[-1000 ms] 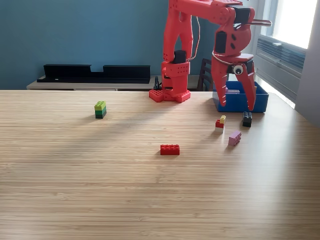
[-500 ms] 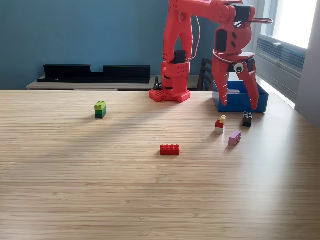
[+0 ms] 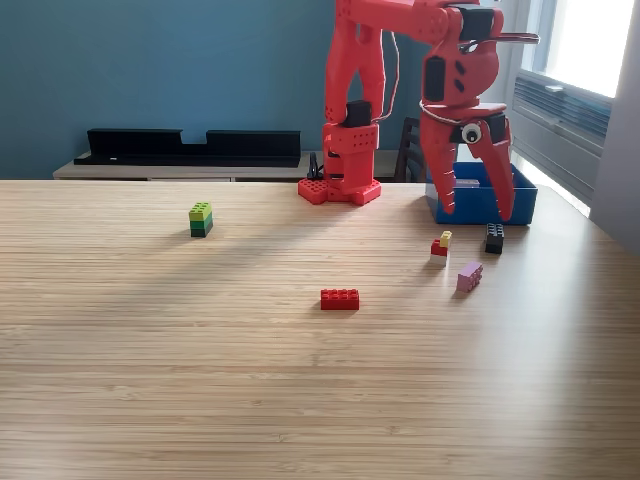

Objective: Grasp a lego block and put it in the bin.

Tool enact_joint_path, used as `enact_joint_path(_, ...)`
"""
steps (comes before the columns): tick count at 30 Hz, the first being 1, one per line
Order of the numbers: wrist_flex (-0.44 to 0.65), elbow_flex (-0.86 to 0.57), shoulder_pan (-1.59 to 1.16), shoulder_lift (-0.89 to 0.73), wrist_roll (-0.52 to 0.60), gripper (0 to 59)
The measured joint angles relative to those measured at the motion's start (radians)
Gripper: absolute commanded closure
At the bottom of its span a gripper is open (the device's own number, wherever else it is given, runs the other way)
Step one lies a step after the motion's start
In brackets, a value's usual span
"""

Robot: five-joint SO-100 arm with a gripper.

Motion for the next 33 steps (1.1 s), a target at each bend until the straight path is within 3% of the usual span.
enact_joint_path(17, -0.049, -0.037, 0.071, -0.017, -0.008, 28.1)
enact_joint_path(33, 0.083, -0.383, 0.086, -0.485, -0.012, 31.8)
